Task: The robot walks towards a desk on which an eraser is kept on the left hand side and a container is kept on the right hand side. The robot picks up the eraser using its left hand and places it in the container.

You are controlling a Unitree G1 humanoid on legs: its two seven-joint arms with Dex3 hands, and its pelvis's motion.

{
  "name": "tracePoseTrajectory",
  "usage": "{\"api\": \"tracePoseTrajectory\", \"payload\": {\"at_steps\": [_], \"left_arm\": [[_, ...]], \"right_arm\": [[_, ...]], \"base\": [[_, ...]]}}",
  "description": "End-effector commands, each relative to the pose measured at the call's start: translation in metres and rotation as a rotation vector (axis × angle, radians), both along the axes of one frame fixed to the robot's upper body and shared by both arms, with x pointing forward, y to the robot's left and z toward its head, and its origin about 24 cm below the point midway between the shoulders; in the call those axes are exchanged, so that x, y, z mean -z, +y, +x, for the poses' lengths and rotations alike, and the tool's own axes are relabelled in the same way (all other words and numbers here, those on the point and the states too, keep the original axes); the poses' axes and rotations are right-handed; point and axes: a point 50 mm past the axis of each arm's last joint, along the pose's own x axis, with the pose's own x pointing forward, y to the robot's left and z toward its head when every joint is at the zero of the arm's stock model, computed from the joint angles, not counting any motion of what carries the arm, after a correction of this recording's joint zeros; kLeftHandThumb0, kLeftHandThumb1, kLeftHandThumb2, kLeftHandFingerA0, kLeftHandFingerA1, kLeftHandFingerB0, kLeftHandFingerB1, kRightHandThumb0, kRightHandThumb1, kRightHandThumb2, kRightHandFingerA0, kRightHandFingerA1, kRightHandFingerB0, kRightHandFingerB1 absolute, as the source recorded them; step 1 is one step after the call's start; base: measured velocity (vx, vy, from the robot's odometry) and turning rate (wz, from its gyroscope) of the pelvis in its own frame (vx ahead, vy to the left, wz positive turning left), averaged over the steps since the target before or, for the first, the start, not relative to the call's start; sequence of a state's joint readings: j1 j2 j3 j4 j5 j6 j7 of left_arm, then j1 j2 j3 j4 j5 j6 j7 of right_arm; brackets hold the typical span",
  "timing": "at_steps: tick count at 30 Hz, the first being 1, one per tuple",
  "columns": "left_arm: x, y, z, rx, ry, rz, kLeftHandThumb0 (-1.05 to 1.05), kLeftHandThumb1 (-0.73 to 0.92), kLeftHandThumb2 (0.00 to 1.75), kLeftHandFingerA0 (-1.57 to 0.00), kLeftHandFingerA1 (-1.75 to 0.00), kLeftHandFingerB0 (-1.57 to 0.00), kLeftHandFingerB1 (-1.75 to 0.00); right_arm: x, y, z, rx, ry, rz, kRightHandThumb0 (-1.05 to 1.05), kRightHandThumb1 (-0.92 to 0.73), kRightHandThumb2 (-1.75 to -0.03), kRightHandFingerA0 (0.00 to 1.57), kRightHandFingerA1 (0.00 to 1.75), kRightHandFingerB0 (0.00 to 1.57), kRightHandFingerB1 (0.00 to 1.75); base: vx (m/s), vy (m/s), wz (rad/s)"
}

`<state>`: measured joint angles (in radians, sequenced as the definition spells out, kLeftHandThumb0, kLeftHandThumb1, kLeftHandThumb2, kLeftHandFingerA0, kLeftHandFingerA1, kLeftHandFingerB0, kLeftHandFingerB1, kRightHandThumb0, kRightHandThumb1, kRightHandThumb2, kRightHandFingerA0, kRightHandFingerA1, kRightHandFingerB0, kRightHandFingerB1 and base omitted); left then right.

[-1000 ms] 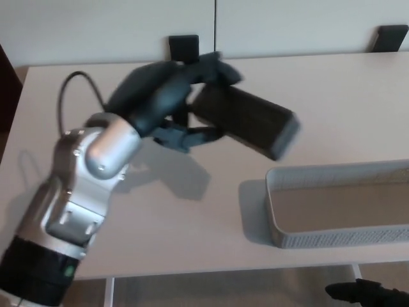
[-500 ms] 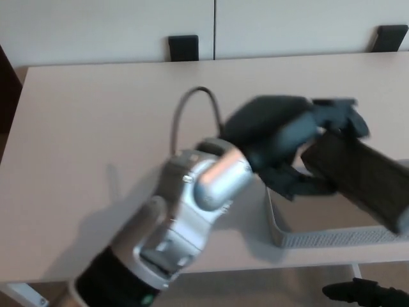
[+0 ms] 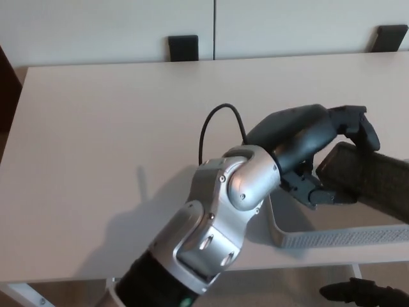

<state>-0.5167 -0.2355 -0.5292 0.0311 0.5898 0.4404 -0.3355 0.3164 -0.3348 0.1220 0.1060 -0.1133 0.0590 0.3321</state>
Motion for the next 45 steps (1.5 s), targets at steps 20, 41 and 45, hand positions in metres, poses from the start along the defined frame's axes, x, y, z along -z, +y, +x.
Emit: {"api": "tracePoseTrajectory", "payload": {"at_steps": [20, 41, 45], "left_arm": [[0.029, 0.021, 0.01, -0.372, 0.458, -0.239, -0.3, 0.63, 0.75, -1.32, -1.03, -0.9, -1.01], [0.033, 0.0, -0.009, -0.262, 0.445, -0.105, -0.35, 0.63, 0.73, -1.32, -0.98, -0.89, -0.82], [0.032, -0.007, -0.017, -0.237, 0.476, -0.121, -0.32, 0.64, 0.73, -1.33, -0.92, -0.98, -0.8]], "right_arm": [[-0.006, -0.003, 0.01, -0.046, -0.022, -0.066, -0.36, -0.67, -0.59, 0.64, 0.47, 0.45, 0.39], [-0.007, -0.004, 0.01, -0.065, -0.025, -0.073, -0.36, -0.68, -0.6, 0.63, 0.48, 0.43, 0.39], [-0.007, -0.004, 0.01, -0.063, -0.022, -0.077, -0.36, -0.68, -0.59, 0.63, 0.46, 0.43, 0.38]], "base": [[0.0, 0.0, 0.0], [0.0, 0.0, 0.0], [0.0, 0.0, 0.0]]}}
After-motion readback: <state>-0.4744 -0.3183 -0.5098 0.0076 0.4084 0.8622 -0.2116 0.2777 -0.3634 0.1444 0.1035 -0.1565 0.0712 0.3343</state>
